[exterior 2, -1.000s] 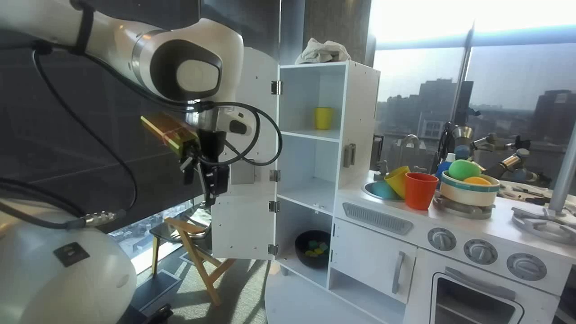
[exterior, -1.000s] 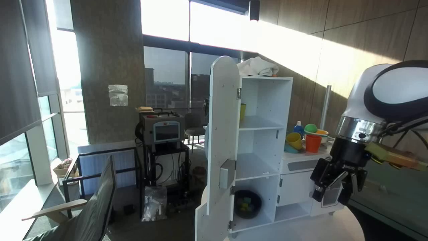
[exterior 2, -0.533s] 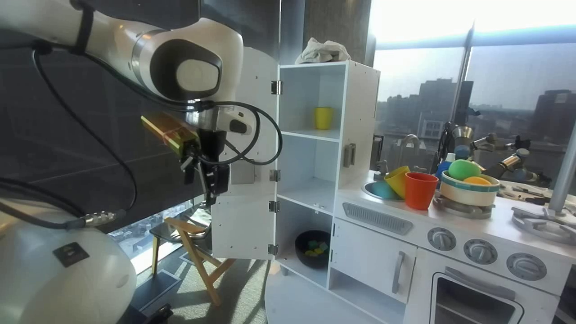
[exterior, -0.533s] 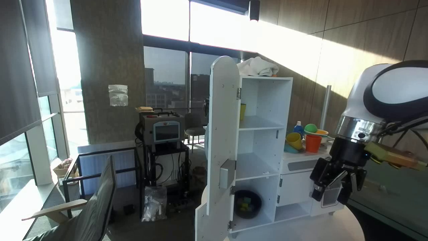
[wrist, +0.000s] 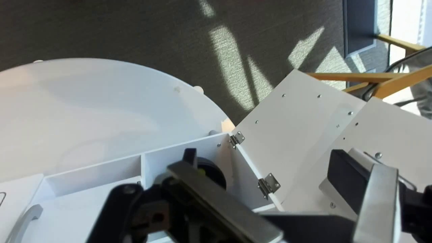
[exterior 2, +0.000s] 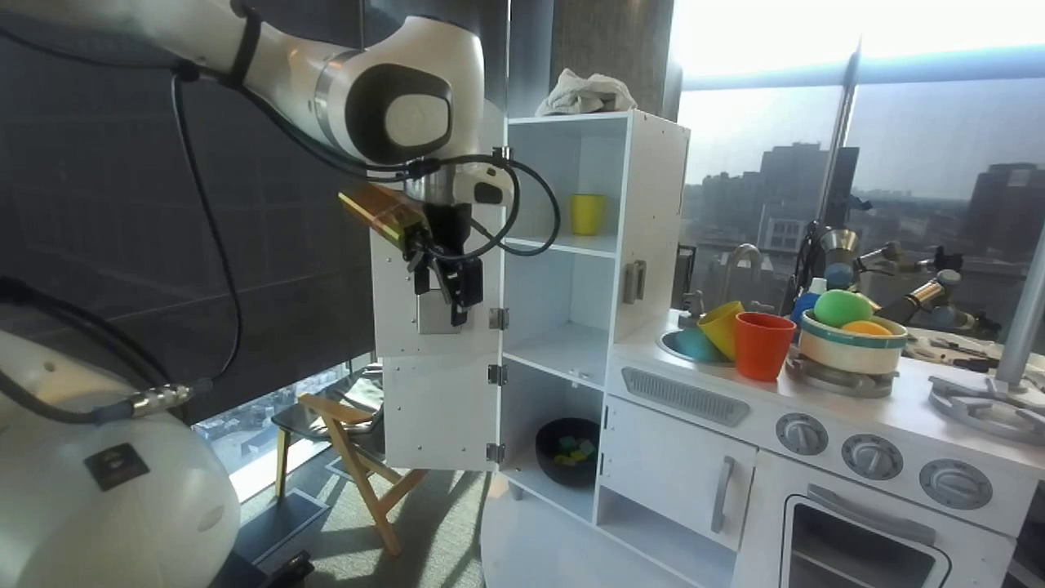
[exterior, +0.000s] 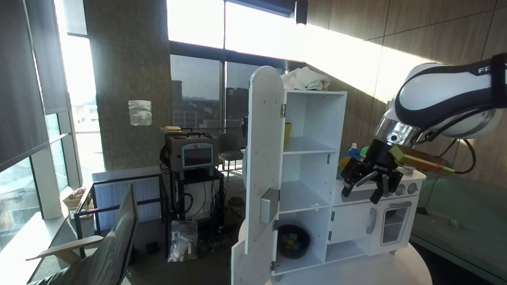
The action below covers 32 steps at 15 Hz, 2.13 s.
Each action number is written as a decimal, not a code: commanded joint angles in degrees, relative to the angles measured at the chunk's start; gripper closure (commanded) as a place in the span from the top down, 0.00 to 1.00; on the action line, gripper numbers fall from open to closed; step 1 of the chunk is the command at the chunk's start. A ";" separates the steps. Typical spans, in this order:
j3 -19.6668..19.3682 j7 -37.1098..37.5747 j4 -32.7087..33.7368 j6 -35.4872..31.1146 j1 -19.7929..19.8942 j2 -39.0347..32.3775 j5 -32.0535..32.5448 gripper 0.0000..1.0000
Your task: Put the orange cup on the top shelf of the upper cabinet.
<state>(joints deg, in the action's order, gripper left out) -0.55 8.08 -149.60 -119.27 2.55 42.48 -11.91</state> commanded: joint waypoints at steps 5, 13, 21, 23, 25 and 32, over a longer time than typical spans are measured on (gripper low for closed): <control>-5.53 0.18 18.76 -2.68 6.11 -19.81 3.15 1.00; -12.35 -1.48 37.66 -0.72 7.91 -38.04 0.03 1.00; -14.18 1.13 53.21 -2.80 12.07 -50.87 -2.37 1.00; -14.21 1.78 56.98 -2.54 13.12 -53.81 -3.37 1.00; -13.69 2.04 60.01 -0.28 14.05 -55.76 -5.58 1.00; -13.68 2.06 57.18 -3.21 13.59 -54.54 -3.35 1.00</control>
<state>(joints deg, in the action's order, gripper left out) -14.43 9.36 -91.97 -121.00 16.17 -12.71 -16.40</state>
